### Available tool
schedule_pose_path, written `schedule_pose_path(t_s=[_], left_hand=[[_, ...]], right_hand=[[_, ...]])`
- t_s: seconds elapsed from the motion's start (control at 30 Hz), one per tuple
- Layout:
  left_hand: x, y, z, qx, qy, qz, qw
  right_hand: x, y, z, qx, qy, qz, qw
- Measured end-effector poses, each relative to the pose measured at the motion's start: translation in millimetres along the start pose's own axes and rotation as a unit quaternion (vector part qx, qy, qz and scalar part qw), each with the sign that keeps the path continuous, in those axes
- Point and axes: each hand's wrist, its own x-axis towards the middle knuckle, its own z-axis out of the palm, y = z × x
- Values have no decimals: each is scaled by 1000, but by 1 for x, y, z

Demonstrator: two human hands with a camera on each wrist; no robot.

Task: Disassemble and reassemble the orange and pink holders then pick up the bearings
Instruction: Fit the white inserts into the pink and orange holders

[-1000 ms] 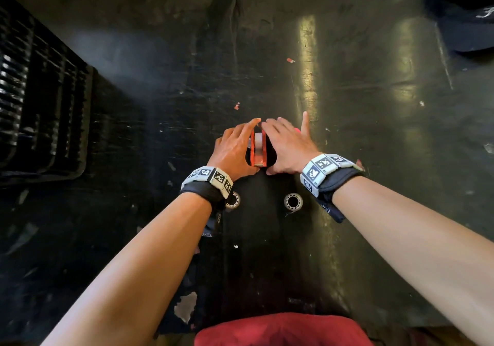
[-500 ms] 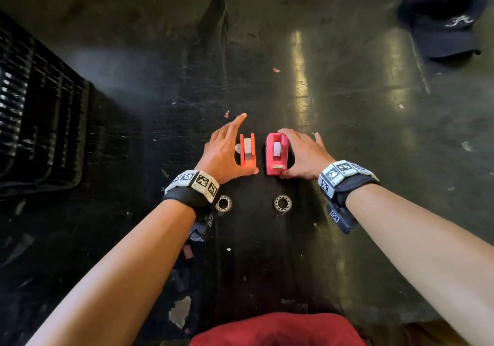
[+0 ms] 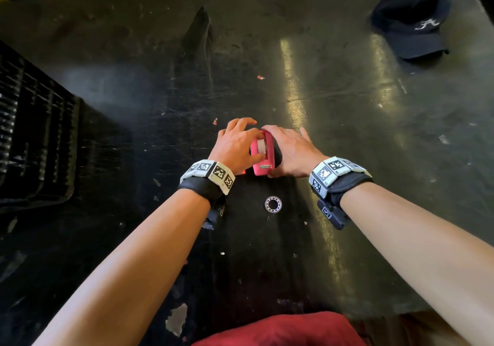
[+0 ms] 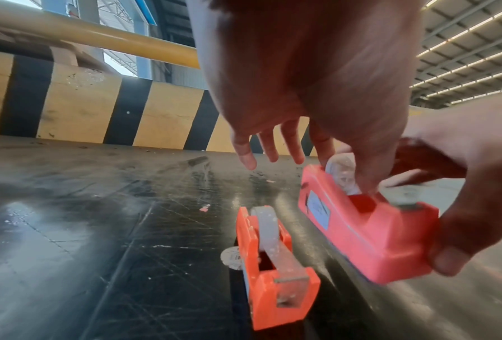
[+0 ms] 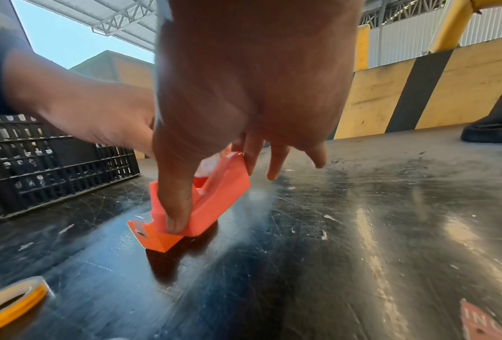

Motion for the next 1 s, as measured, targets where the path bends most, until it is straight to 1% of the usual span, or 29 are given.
schedule_pose_path(t_s=[0.13,0.23,0.33,0.43,0.47,0.53,0.6,0.63,0.77,1.0], left_hand=[[-8,-6,-8,-56,32,16,998],[-15,-14,-19,-111,50,0,993],[-22,-22,-23,-135,47,-22,990],[-26,-29,-23,-141,36,-32,989],[-27,-31,-22,-141,32,-35,989],[-29,-33,-21,-142,26,-38,989],[-31,-33,-20,-140,25,-37,989],[-32,-32,-20,-139,24,-37,989],[-36,-27,-19,-139,23,-31,990],[-43,-25,-16,-147,31,-31,988]], right_hand=[[7,7,6,1,-18,17,1000],[17,9,12,-2,-33,33,999],[24,11,19,-23,-43,51,998],[24,14,22,-18,-49,61,997],[22,12,22,-7,-38,58,998],[20,7,18,45,27,24,998],[19,-1,14,136,108,-18,985],[18,-6,13,171,126,-21,977],[14,-20,12,216,138,-13,966],[6,-26,15,205,111,-9,972]])
